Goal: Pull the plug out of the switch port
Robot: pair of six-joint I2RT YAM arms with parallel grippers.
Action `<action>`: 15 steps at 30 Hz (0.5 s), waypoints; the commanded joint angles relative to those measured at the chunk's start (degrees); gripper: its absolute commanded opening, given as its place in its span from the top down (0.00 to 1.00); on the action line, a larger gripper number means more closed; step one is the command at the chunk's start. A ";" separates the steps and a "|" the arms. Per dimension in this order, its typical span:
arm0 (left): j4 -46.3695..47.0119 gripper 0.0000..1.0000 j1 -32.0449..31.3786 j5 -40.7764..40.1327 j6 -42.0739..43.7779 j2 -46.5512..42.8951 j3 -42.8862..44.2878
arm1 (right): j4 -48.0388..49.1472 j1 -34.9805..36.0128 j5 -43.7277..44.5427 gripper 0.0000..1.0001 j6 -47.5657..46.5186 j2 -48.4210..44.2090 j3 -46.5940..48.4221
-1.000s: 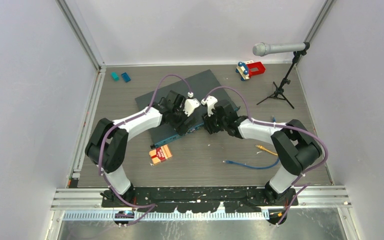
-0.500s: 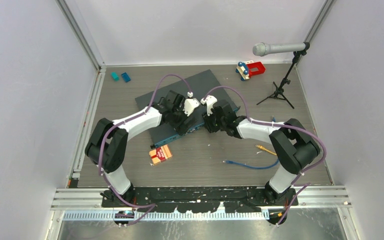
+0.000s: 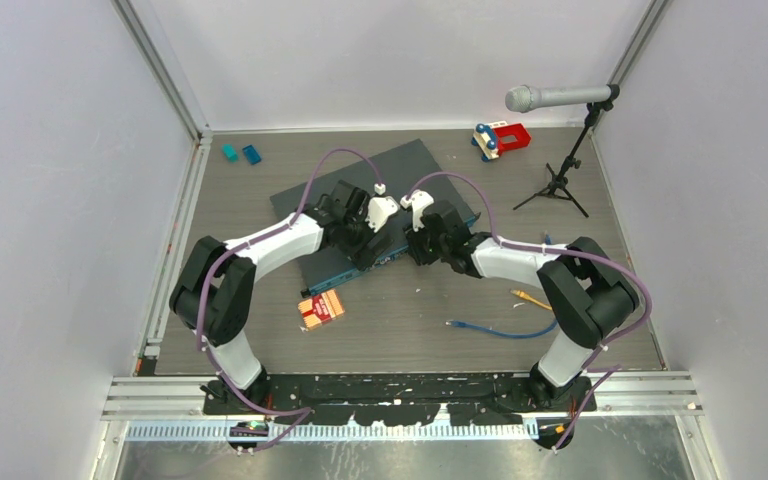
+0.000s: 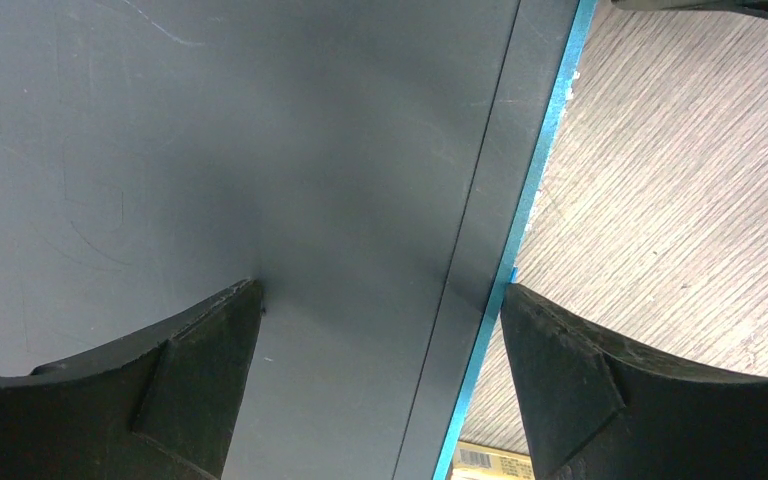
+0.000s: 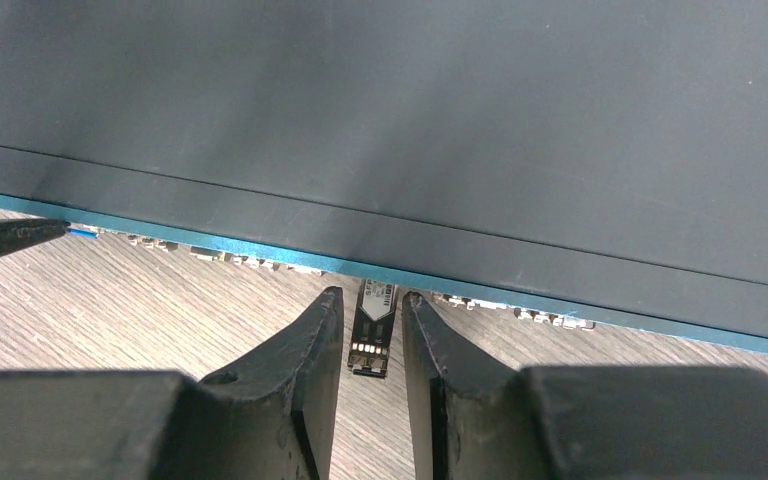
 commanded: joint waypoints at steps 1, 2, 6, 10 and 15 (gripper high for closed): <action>5.89 0.11 2.25 -2.10 -0.98 -1.05 -0.50 | -2.34 1.39 0.73 0.66 0.87 0.77 0.99; 5.96 0.11 2.30 -2.16 -0.94 -1.19 -0.56 | -2.38 1.47 0.73 0.64 1.09 0.93 1.03; 5.95 0.11 2.30 -2.30 -0.89 -1.47 -0.74 | -2.94 1.58 1.65 0.64 1.22 1.39 1.19; 5.82 0.11 2.35 -2.36 -0.66 -1.61 -0.65 | -3.16 1.53 3.08 0.70 1.31 1.33 1.20; 5.42 0.11 2.35 -2.47 -0.42 -1.38 0.07 | -4.11 1.54 2.81 0.83 1.28 0.15 1.24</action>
